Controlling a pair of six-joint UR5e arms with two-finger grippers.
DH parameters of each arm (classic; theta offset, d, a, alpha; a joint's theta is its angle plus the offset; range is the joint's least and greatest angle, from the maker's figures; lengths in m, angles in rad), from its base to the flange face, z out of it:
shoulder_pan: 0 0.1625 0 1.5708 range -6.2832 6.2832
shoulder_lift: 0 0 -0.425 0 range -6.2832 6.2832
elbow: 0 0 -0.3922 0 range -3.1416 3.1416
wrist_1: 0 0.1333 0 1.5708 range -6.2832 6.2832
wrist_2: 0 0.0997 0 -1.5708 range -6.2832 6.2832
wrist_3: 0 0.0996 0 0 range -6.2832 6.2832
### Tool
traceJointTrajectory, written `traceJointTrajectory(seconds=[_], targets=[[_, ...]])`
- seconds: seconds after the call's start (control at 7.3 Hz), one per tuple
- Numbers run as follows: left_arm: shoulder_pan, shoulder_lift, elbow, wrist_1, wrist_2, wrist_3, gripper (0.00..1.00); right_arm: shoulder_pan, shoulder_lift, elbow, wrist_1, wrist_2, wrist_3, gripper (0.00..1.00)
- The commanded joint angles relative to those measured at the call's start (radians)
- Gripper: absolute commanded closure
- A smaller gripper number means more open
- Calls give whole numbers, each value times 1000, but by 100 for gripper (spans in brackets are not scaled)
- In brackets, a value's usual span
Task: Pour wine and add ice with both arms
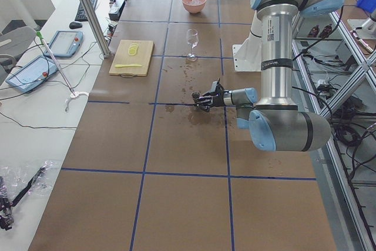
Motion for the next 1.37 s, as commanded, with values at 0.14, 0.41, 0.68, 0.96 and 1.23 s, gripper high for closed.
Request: traceJointTrajectory(seconds=[0.14,0.41,0.68,0.96,1.23], targets=[[0,0,-9,-18,15,0,95,-1,0,2,0,2,0,0],[-2,0,-11,-84,15,28,96,-1,2,0,0,1,0,0],[-3,-3,-8,-264,15,299,86,-1,2,0,0,-1,0,0],[-5,-11,-14,-496,4,601,100,-1,2,0,0,-1,0,0],[-18,-114,-18,-506,3,806,100,-1,2,-1,0,-1,-2,0]])
